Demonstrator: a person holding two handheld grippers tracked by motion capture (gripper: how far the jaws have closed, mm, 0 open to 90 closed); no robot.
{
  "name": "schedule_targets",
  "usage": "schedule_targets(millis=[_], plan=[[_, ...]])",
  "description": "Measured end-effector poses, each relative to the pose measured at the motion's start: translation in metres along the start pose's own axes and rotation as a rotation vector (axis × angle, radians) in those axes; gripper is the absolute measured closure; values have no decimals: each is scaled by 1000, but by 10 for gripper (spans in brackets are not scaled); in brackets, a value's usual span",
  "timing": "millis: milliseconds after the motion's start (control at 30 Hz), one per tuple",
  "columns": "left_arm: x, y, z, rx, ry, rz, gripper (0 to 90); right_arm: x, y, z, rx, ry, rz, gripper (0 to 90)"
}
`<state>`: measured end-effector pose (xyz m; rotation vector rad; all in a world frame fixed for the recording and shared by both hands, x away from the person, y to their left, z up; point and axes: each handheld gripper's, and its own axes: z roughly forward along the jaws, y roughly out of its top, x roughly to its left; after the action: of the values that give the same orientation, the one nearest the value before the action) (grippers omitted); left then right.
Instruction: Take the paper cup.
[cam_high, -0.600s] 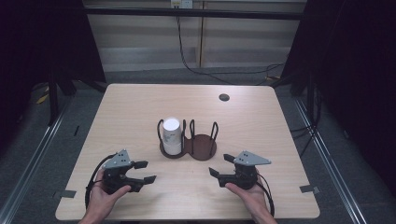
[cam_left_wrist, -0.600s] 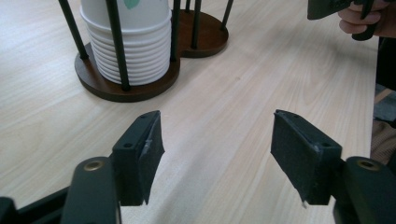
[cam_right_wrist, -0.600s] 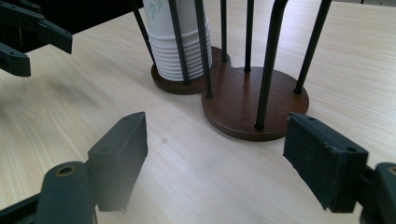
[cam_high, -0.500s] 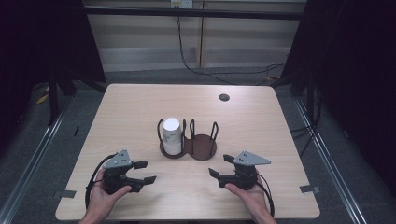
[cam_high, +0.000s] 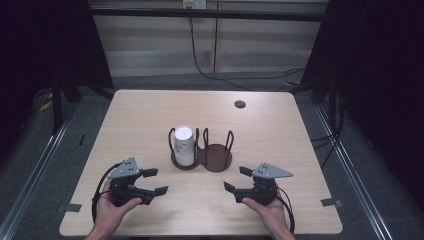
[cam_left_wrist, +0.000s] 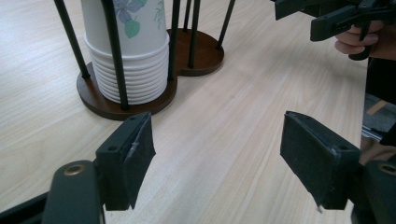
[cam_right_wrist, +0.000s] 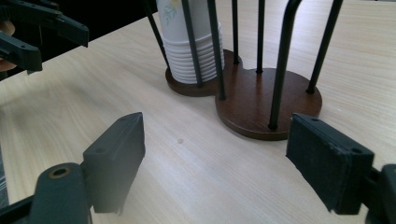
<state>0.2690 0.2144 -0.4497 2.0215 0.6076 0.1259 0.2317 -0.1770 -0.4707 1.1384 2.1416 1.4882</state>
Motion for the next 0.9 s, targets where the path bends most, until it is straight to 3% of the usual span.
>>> schedule_targets(millis=[167, 233, 433, 567, 900], plan=[[-2, 4, 0, 1, -14, 14, 233, 2, 1, -1, 7, 21, -10, 210], [-3, 5, 0, -16, -2, 40, 228, 3, 2, -2, 7, 25, -11, 206], [-1, 11, 4, -10, -36, 43, 210, 2, 1, -2, 42, 36, 11, 187], [-1, 11, 6, 27, -43, 63, 202, 4, 3, -2, 35, 46, -2, 188], [3, 27, 8, 80, -31, 55, 245, 6, 2, -2, 35, 48, -11, 188]])
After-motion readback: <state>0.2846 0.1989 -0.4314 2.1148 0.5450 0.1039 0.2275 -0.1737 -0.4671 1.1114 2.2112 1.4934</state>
